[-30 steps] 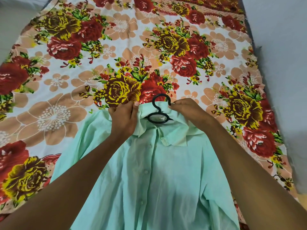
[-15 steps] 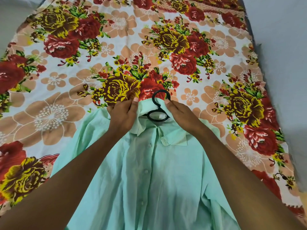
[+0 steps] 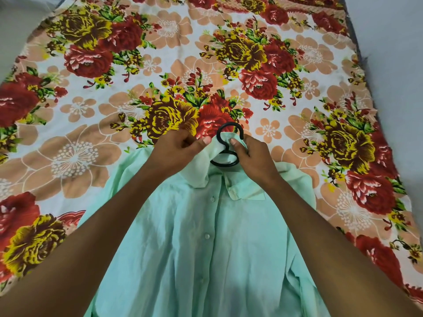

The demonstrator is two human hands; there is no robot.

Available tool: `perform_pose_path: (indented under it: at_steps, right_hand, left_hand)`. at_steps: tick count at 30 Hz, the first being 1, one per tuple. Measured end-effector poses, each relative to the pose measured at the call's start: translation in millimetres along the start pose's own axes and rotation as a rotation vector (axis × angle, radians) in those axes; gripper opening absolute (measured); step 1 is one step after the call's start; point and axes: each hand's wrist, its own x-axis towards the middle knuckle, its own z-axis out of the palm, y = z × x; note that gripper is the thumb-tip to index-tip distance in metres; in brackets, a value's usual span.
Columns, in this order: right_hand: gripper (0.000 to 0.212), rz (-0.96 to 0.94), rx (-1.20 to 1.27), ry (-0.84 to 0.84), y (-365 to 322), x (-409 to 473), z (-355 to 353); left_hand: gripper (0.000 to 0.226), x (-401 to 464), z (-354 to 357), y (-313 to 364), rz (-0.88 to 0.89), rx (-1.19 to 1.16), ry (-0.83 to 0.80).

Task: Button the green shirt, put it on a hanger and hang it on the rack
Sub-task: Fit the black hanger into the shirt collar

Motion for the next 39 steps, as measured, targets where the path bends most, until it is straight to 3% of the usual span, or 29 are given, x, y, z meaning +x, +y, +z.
perform_pose_path:
  at_steps: [4, 8, 11, 13, 14, 16, 18, 21, 23, 26, 29, 31, 34, 39]
  right_hand:
    - [0.057, -0.003, -0.034, 0.033, 1, -1, 3]
    - [0.053, -0.015, -0.066, 0.053, 1, 2, 5]
    - [0.048, -0.016, -0.073, 0.063, 6, 4, 7]
    - [0.052, -0.016, -0.058, 0.057, 6, 5, 8]
    - [0.052, -0.017, -0.05, 0.052, 7, 5, 8]
    - [0.045, -0.026, -0.008, 0.043, 8, 7, 6]
    - [0.034, -0.036, 0.066, 0.019, 7, 9, 3]
    - [0.038, -0.021, 0.141, -0.076, 5, 9, -7]
    - [0.044, -0.024, 0.143, -0.176, 5, 7, -18]
    - [0.043, -0.009, 0.092, -0.156, 14, 2, -33]
    - [0.026, 0.048, 0.124, -0.084, 28, -1, -42]
    - [0.014, 0.077, 0.176, -0.15, 30, 3, -44]
    - [0.027, 0.033, 0.202, -0.284, 19, 18, -47]
    - [0.021, 0.106, 0.206, -0.372, 9, 38, -46]
  left_hand:
    - [0.048, -18, 1, -5, -0.077, -0.389, -0.113]
    - [0.034, -28, 7, -13, -0.014, -0.413, -0.153]
    - [0.037, -27, 15, -19, -0.196, -0.494, -0.06]
    - [0.037, -26, 19, -26, -0.233, -0.313, 0.022]
    - [0.036, -27, 19, -31, -0.166, -0.148, 0.086]
    - [0.033, -28, 14, -37, 0.087, 0.173, 0.237]
    - [0.037, -21, 11, -42, 0.293, 0.289, 0.235]
    - [0.039, -8, 19, -44, 0.226, 0.277, 0.001]
    - [0.038, -1, 28, -51, 0.222, 0.257, -0.044]
    - [0.043, 7, 35, -59, 0.201, 0.227, -0.005]
    - [0.043, 9, 39, -56, 0.187, 0.225, 0.034]
    - [0.044, 5, 42, -53, 0.212, 0.219, 0.066]
    - [0.041, -4, 43, -49, 0.249, 0.199, 0.101]
    - [0.038, -10, 47, -48, 0.257, 0.185, 0.148]
